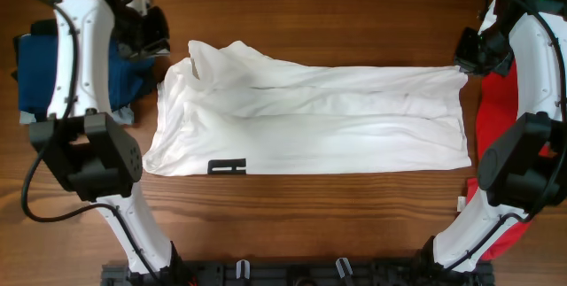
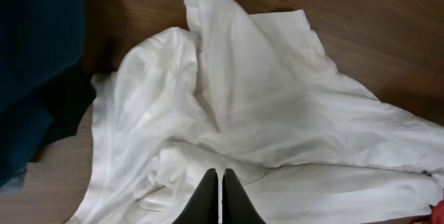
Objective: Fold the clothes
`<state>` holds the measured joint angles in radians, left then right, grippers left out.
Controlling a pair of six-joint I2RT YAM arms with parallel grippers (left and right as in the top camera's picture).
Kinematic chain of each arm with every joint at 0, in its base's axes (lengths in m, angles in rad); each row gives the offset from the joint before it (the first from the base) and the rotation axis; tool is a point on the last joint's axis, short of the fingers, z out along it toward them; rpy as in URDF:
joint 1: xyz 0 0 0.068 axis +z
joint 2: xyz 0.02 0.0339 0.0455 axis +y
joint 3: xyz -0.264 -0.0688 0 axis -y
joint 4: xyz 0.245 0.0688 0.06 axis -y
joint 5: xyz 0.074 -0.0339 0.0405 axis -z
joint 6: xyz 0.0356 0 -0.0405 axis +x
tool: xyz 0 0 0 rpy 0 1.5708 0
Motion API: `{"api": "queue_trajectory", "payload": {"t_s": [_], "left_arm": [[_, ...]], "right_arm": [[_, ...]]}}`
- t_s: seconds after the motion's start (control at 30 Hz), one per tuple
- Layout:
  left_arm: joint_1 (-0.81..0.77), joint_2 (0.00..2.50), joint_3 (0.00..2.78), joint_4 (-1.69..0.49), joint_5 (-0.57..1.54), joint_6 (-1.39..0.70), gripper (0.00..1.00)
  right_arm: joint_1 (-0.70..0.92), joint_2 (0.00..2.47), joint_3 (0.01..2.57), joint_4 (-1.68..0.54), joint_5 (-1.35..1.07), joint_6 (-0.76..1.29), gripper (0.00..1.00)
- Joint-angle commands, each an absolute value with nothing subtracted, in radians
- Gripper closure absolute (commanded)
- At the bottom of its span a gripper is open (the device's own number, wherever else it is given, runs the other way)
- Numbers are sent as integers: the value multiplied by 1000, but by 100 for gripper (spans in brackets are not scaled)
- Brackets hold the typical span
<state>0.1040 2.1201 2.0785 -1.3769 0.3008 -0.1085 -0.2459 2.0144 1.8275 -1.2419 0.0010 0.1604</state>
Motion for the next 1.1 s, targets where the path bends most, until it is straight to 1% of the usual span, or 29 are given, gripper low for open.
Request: {"api": "queue_trajectory", "payload": {"t_s": [0.0,0.43,0.67,0.7,0.77,0.8,0.83,0.87,1.07], "left_arm": [[100,2177,2079,-1365,302,-98,96],[56,2288,2079,-1328,302,-112,96],[47,2297,2079,-1309,302,-112,96],[47,2297,2078,-1311,302,-112,89],[46,2305,2078,-1314,302,-112,64],[45,2308,2078,-1315,302,-112,60],[43,2315,2078,-1314,302,-112,59],[41,2322,2078,-1314,302,-112,54],[25,2359,2078,-1308,302,-112,52]], "right_arm": [[-250,1986,1831,-1238,8,164,96],[-250,1986,1831,-1235,6,164,96],[-250,1986,1831,-1234,6,164,96],[-250,1986,1831,-1234,6,164,96],[-250,1986,1831,-1234,6,164,96],[-250,1986,1831,-1234,6,163,96],[-250,1986,1831,-1234,6,163,96],[-250,1986,1831,-1235,6,163,96],[-250,1986,1831,-1235,6,164,96]]}}
